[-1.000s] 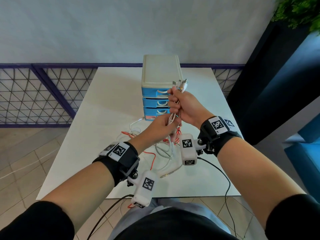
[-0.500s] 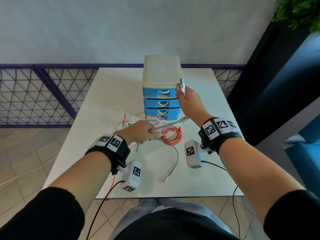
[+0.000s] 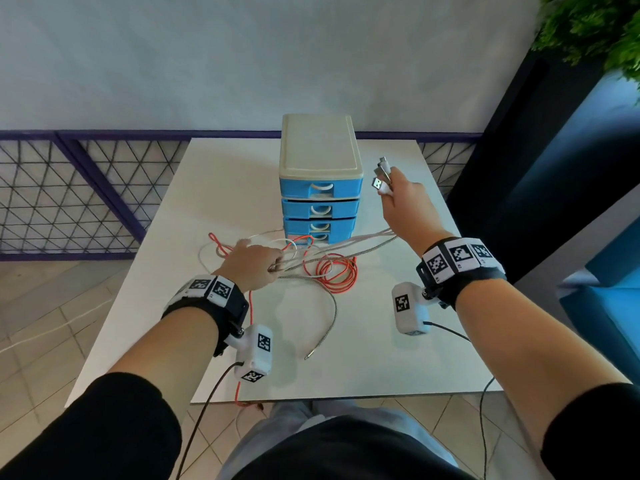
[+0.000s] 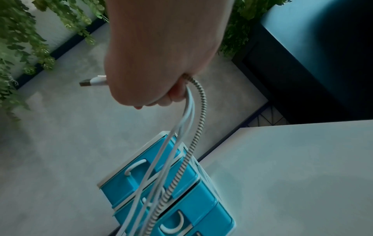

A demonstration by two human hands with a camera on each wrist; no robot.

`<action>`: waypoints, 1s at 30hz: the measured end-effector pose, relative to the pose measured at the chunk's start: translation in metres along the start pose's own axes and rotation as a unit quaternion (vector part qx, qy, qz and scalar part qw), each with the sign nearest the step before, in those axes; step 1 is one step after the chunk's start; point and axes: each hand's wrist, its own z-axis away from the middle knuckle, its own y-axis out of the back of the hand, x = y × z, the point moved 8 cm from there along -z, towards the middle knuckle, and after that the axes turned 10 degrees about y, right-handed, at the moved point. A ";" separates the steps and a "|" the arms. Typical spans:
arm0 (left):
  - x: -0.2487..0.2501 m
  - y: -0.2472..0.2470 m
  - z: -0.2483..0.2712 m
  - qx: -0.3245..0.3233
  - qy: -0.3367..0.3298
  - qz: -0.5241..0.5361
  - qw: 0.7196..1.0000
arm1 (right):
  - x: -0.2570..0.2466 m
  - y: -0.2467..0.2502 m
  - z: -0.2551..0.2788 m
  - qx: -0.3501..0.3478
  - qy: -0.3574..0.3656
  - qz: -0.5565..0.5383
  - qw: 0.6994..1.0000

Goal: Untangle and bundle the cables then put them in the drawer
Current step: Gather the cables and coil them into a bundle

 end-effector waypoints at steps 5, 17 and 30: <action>-0.045 -0.012 0.005 -0.097 0.113 0.128 0.980 | 0.029 0.026 0.003 0.035 -0.045 0.023 0.998; -0.020 0.022 -0.001 -0.076 0.060 0.300 0.949 | 0.001 -0.004 0.002 -0.102 -0.010 0.083 0.991; 0.019 0.061 0.003 -0.049 -0.007 0.426 0.903 | -0.051 -0.101 0.018 -0.240 0.055 0.012 0.969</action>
